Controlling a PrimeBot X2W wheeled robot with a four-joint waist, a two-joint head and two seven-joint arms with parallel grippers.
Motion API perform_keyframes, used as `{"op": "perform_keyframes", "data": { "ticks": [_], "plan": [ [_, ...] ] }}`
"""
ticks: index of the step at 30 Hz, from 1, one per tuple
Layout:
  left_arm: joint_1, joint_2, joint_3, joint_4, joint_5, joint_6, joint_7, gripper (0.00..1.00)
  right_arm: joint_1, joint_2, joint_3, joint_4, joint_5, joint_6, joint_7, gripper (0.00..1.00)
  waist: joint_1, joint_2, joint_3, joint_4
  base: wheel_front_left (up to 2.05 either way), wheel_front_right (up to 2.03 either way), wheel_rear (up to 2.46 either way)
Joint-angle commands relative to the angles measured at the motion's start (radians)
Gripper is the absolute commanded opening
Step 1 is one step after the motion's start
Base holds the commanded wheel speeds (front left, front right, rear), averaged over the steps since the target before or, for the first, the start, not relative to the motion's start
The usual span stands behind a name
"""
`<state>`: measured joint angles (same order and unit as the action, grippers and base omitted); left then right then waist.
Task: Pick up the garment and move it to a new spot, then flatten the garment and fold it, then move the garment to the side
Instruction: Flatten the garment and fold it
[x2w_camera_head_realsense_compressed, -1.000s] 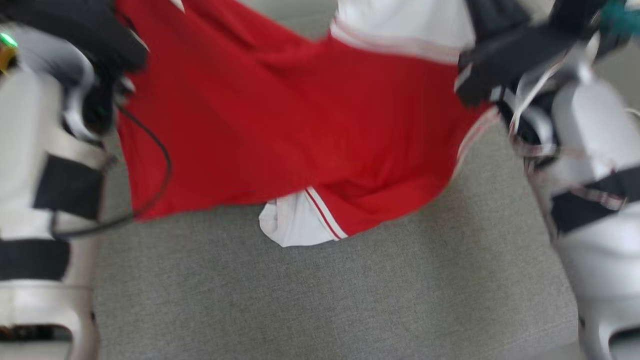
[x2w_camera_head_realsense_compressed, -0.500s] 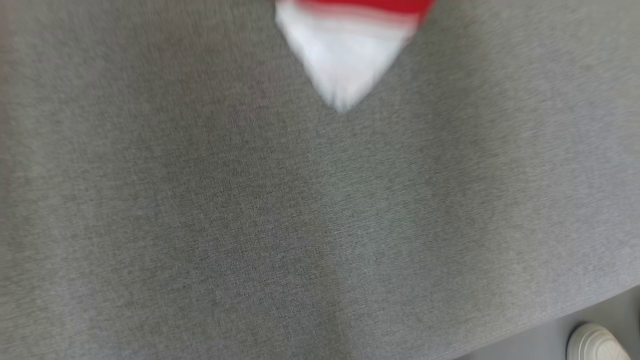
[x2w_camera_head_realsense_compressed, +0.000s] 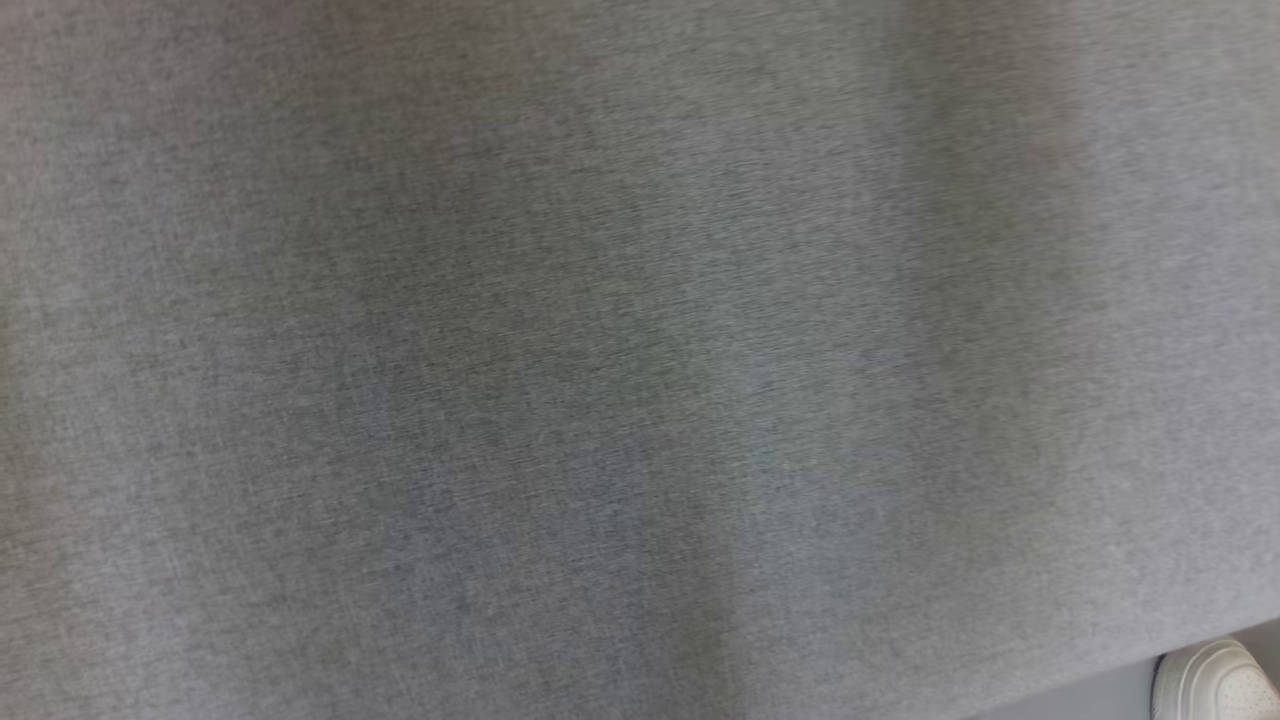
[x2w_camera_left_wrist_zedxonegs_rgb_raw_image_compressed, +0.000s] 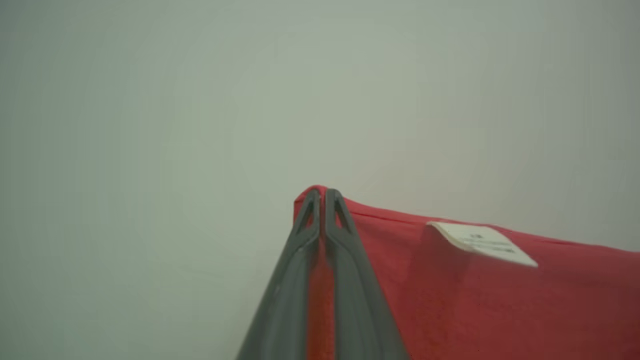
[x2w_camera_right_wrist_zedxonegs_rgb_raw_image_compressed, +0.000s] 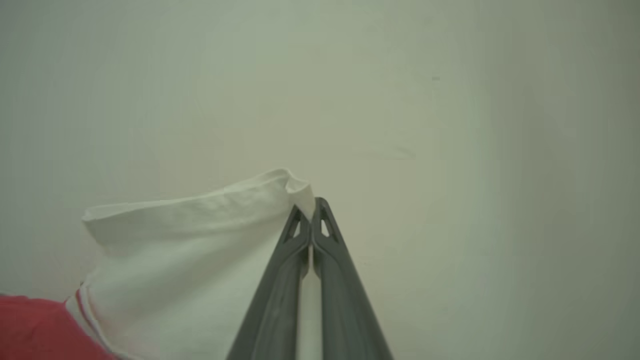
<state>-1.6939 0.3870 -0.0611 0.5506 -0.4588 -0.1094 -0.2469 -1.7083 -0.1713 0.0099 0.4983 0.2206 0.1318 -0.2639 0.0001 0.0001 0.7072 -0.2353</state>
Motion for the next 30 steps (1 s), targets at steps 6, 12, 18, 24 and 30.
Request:
{"op": "perform_keyframes", "data": {
  "ticks": [6,12,18,24,30],
  "plan": [
    [0.223,-0.026,0.022,-0.023,-0.044,-0.018,-0.018,0.00,0.176,-0.038,0.130,0.028,0.069,-0.002,0.000,0.00,-0.0001,-0.0001,-0.024,0.026,0.00,0.00,0.00],
    [0.468,-0.050,-0.071,-0.132,-0.168,-0.021,-0.019,0.00,0.369,-0.118,0.281,-0.021,0.208,-0.002,0.044,0.00,-0.0001,-0.0001,-0.119,0.054,0.00,0.00,0.00],
    [0.708,-0.037,-0.169,-0.211,-0.276,-0.021,-0.011,0.00,0.584,-0.192,0.338,-0.118,0.327,-0.002,0.186,0.00,-0.0001,-0.0001,-0.239,0.074,0.00,0.00,0.00],
    [0.969,-0.046,-0.229,-0.253,-0.320,-0.021,-0.007,0.00,0.869,-0.261,0.319,-0.277,0.422,-0.002,0.457,0.00,-0.0001,-0.0001,-0.379,0.090,0.00,0.00,0.00],
    [1.185,-0.049,-0.253,-0.251,-0.329,0.008,-0.003,0.00,1.138,-0.274,0.240,-0.429,0.421,-0.002,0.692,0.00,-0.0001,-0.0001,-0.494,0.085,0.00,0.00,0.00]
  ]
}}
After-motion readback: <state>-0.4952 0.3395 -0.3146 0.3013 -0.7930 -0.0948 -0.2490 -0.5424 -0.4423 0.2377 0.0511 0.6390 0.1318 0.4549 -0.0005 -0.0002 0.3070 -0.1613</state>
